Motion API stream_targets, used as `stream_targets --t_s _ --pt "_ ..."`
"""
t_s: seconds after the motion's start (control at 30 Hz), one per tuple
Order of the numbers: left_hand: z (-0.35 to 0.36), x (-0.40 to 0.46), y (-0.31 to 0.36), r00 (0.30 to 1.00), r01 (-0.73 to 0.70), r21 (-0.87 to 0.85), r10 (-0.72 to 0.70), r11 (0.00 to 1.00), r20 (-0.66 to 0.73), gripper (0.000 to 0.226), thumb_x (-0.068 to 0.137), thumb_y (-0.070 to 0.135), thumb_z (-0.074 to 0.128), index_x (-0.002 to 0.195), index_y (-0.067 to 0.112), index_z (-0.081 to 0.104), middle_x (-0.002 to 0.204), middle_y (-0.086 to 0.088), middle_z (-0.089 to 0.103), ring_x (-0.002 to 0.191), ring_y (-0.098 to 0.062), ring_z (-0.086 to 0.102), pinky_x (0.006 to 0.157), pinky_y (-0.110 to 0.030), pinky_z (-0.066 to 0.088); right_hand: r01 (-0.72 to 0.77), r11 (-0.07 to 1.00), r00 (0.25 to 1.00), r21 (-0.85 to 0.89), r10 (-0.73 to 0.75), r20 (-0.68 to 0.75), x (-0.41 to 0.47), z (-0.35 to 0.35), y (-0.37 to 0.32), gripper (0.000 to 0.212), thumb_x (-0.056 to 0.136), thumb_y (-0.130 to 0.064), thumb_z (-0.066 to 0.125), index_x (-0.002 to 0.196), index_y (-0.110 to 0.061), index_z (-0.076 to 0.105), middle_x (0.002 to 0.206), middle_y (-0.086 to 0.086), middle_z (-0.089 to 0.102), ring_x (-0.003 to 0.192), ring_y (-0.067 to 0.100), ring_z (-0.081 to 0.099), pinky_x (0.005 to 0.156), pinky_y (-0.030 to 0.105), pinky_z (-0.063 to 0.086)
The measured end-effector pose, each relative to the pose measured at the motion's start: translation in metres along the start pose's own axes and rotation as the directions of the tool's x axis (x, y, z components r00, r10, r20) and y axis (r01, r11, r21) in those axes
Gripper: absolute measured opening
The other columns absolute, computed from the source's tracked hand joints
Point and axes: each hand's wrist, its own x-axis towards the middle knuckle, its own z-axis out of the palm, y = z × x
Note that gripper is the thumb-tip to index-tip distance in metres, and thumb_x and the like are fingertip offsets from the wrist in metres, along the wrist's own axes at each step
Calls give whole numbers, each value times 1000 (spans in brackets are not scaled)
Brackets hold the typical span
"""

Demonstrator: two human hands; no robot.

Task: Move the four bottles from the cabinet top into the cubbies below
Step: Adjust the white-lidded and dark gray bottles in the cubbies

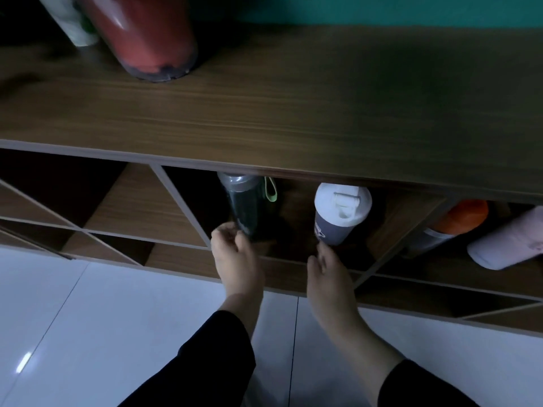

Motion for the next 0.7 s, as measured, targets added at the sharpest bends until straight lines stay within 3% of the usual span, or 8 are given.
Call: stream_targets --t_s 0.07,0.13,0.2,0.27,0.37,0.43,0.6,0.7 --pt "-6 15 2 998 35 -7 -35 999 50 47 96 7 45 142 15 50 141 -4 56 129 -21 53 112 -41 42 77 997 992 -9 -76 97 -1 14 -14 51 104 -23 42 155 -20 33 156 -1 43 141 14 42 99 15 30" --pt "-9 27 3 979 67 7 -67 998 194 63 97 6 45 157 20 33 146 7 48 132 -11 47 114 -34 38 123 992 976 16 -124 178 1 30 -26 54 104 -23 41 157 -26 27 158 -2 39 143 12 40 100 16 29" --pt "-12 40 0 934 73 50 -86 996 346 70 95 10 50 160 28 29 143 10 53 128 -10 53 113 -36 42 121 991 962 56 -131 242 4 44 -35 58 103 -21 40 158 -31 21 159 -1 37 143 17 40 103 21 32" --pt "-13 50 -9 899 61 68 -84 996 430 70 89 16 54 155 32 37 138 1 66 120 -17 67 108 -46 52 118 992 947 46 -126 295 8 54 -40 63 102 -20 39 158 -35 14 160 0 36 142 22 42 105 28 36" --pt "-17 47 -14 889 36 90 -73 995 453 67 87 12 52 150 33 44 130 0 71 113 -14 71 100 -40 57 118 992 952 34 -123 280 13 61 -47 67 101 -19 40 158 -35 10 163 1 30 144 20 38 102 22 32" --pt "-20 37 -14 893 27 73 -57 997 447 68 85 12 51 150 30 44 131 4 70 118 -12 68 102 -37 54 102 993 964 52 -112 243 20 64 -47 68 100 -17 41 158 -35 10 163 2 30 143 21 38 99 20 30" --pt "-20 39 -18 919 -6 74 -24 997 393 79 78 17 45 155 30 35 151 0 53 138 -15 52 116 -45 43 106 993 971 51 -114 212 31 65 -38 66 99 -17 43 158 -31 16 161 3 35 144 22 37 106 24 29" --pt "-19 45 -11 886 23 110 -71 994 459 81 83 15 47 158 39 28 151 3 56 133 -14 57 113 -45 47 83 996 964 30 -88 252 28 69 -31 66 101 -18 44 158 -31 15 161 0 34 145 20 36 104 22 29"
